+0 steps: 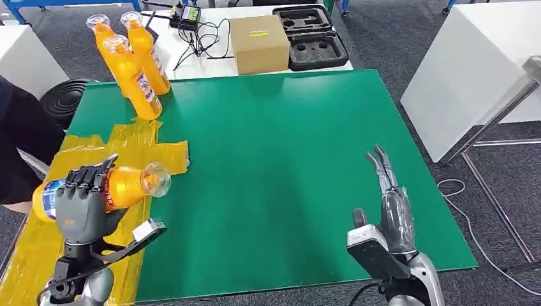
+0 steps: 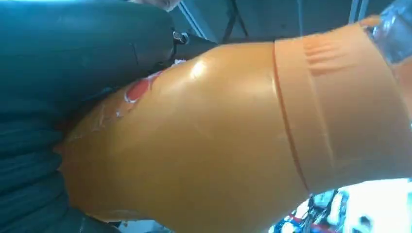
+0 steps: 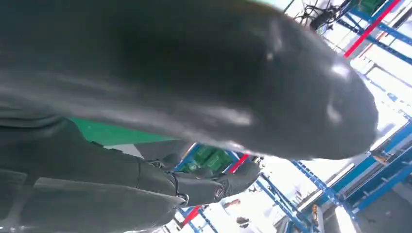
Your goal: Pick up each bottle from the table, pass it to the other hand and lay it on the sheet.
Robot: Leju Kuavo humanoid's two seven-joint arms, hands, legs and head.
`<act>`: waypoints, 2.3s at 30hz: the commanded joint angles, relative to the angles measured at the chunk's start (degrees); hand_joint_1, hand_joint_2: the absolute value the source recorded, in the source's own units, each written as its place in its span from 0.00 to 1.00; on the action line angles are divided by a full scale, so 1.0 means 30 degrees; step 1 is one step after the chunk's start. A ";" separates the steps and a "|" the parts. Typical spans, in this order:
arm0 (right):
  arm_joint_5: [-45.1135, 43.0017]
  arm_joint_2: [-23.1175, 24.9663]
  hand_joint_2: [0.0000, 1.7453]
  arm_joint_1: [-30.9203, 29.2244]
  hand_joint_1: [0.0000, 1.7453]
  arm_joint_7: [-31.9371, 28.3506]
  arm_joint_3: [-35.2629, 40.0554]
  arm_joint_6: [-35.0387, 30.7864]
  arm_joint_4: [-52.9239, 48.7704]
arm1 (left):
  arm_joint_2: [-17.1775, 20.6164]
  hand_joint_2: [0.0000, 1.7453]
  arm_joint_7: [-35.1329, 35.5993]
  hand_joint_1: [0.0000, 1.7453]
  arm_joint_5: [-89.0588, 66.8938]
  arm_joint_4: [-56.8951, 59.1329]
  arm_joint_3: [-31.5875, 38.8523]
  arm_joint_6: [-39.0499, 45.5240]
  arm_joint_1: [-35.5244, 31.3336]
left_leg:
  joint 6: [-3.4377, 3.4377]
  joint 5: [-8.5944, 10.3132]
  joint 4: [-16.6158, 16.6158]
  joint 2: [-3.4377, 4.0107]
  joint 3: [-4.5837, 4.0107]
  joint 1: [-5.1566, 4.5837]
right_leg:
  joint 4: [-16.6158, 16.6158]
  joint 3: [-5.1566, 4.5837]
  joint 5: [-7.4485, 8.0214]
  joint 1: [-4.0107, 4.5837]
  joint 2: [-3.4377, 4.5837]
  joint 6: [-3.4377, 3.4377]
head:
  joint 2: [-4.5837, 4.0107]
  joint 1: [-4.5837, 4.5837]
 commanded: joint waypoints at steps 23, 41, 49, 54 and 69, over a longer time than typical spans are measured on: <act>-0.0665 -0.1793 0.00 0.0254 0.00 -0.0314 0.0336 -0.0244 0.1245 | 0.1644 0.00 0.4090 0.00 -0.1589 1.3615 -0.9570 -0.5120 -0.1966 | -0.0025 -0.0058 -0.0043 -0.0181 0.0200 -0.0042 | -0.0024 0.0237 -0.0127 -0.0039 -0.0181 0.0045 | 0.0000 -0.0014; -0.0466 -0.1821 0.00 0.0974 0.00 -0.0022 -0.0103 -0.0195 0.0759 | 0.1545 0.00 0.0411 0.00 0.4620 0.6798 -0.7489 -0.7214 -0.0803 | 0.0035 -0.0357 -0.0040 -0.0246 0.0745 -0.0058 | -0.0029 0.0746 -0.0443 -0.0044 -0.0232 0.0045 | 0.0000 0.0000; -0.2883 -0.1482 0.00 0.0647 0.00 -0.2005 0.0530 -0.1321 0.1598 | 0.0268 0.00 -0.4648 0.00 2.3952 -0.3405 -0.3572 -1.1234 0.0196 | 0.0045 -0.0352 0.0029 -0.0212 0.0567 -0.0007 | 0.0011 0.0614 -0.0415 0.0009 -0.0230 0.0026 | 0.0000 -0.0015; -0.3622 -0.1113 0.00 0.0738 0.00 -0.2660 0.0845 -0.1513 0.1500 | 0.0530 0.00 -0.5001 0.00 2.4547 -0.3686 -0.3864 -1.0972 0.0311 | 0.0030 -0.0360 -0.0031 -0.0136 0.0601 -0.0030 | -0.0017 0.0644 -0.0416 -0.0012 -0.0167 0.0012 | 0.0000 -0.0007; -0.9459 0.0529 0.00 0.0697 0.00 -0.8143 0.3104 0.0382 0.3197 | 0.0715 0.00 -0.6311 0.00 2.5604 -0.4052 -0.8009 -1.2643 0.2503 | 0.0006 -0.0390 -0.0058 -0.0107 0.0631 -0.0031 | -0.0052 0.0655 -0.0426 -0.0013 -0.0144 0.0010 | 0.0000 -0.0007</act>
